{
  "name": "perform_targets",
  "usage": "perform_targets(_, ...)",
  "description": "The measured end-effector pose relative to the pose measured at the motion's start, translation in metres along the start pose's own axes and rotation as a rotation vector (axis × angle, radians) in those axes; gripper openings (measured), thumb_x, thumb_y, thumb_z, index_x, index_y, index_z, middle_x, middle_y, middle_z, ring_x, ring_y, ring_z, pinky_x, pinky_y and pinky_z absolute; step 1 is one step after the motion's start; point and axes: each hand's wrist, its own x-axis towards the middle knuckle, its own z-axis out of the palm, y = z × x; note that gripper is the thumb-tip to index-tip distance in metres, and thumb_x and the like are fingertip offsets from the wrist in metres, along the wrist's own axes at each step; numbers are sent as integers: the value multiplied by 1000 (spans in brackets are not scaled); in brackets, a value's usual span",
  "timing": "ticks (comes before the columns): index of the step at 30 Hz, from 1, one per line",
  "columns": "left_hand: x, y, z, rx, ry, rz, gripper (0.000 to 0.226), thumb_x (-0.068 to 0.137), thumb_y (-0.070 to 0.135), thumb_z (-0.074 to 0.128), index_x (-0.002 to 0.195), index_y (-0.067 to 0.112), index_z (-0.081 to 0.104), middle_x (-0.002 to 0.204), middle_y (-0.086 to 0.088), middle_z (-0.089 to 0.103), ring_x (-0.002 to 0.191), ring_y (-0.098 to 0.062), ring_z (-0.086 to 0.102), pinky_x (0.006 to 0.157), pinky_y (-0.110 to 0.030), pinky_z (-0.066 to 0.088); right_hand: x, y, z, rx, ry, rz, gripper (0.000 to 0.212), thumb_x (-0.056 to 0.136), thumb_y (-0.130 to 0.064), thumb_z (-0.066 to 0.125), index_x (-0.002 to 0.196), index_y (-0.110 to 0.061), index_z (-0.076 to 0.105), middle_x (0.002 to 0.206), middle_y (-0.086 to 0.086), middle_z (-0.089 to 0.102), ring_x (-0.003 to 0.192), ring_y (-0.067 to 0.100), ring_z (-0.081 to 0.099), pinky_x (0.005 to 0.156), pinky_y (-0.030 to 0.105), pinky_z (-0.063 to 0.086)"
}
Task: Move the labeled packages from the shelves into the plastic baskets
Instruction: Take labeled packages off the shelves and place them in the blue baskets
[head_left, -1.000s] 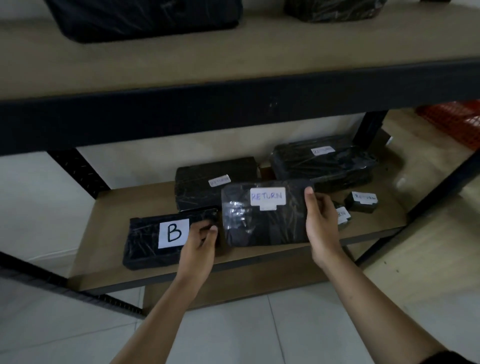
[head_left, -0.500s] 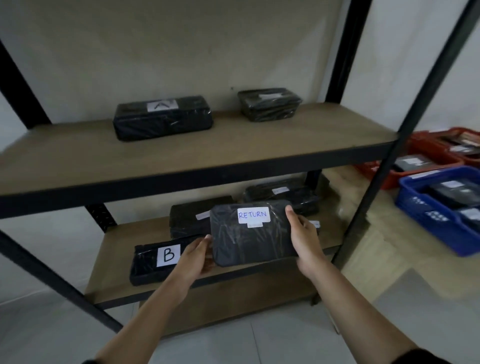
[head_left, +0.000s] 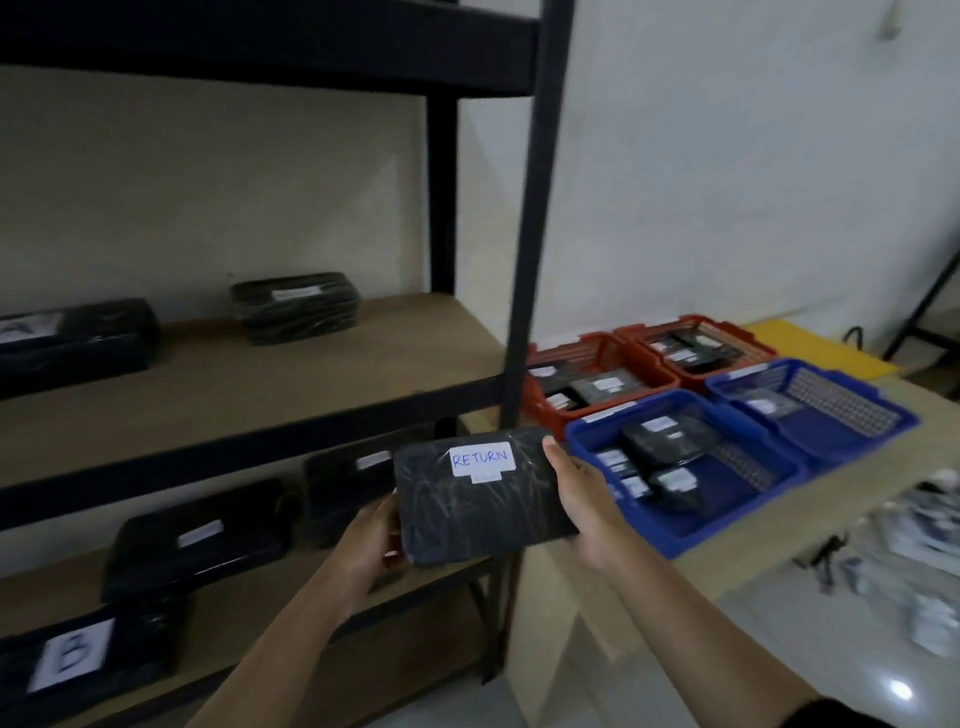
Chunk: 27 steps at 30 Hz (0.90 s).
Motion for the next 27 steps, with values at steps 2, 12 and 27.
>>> perform_targets(2,19,10,55,-10,-38,8,36,98,29,40,101,8,68,97,-14,73,80,-23,71,79,-35,57,22,-14,-50,-9,31,-17,49,88,-52,59,103,-7,68,103,11,72,98,29,68,91,44,54)
perform_targets(12,119,44,272,7,-120,-1,35,99,34,35,85,12,60,68,-2,65,58,-13,60,62,-26,39,127,-73,-262,72,187,42,38,88,-55,57,88,-18,63,104,11,68,99,32,64,92,48,53)
perform_targets(27,300,108,549,122,-197,92,33,100,34,36,94,16,63,83,-4,68,72,-17,61,64,-26,45,367,-146,-507,4,404,9,51,92,-52,51,108,-5,62,118,13,62,110,32,57,102,44,44)
